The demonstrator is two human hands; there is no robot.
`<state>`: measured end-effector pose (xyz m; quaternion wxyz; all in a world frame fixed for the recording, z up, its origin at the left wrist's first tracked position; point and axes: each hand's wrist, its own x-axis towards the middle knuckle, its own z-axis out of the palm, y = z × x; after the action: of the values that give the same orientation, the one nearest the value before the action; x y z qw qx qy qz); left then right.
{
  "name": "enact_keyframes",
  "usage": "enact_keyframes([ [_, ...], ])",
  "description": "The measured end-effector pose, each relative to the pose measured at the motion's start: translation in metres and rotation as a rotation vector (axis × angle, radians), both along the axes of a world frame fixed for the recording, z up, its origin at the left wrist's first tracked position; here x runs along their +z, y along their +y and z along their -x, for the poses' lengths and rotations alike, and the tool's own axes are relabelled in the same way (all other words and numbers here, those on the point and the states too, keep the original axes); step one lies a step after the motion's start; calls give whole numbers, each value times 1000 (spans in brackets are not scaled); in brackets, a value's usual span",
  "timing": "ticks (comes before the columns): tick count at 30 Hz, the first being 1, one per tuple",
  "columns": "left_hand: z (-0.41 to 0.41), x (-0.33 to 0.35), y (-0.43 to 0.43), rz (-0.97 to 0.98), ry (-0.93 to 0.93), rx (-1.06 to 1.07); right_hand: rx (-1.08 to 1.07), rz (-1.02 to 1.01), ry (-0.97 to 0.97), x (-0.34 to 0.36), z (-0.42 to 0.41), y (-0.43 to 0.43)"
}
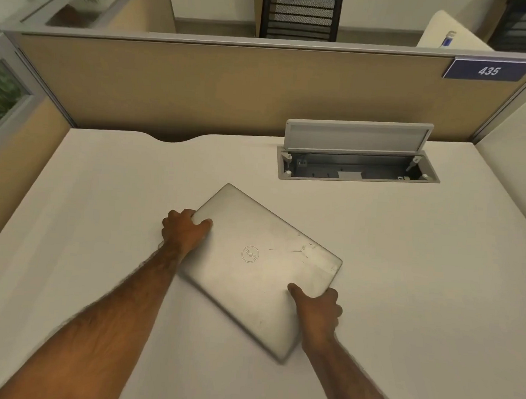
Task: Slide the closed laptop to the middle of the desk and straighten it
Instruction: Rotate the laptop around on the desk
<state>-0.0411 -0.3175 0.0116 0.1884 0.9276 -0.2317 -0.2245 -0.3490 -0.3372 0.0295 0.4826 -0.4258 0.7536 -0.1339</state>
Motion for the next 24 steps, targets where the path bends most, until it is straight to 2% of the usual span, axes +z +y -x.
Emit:
enact_keyframes([
  [9,1,-12,18,99,29,61,16,40,-9,2,9,-5],
  [24,16,5,50,227,37,318,169,160,30,4,3,-34],
])
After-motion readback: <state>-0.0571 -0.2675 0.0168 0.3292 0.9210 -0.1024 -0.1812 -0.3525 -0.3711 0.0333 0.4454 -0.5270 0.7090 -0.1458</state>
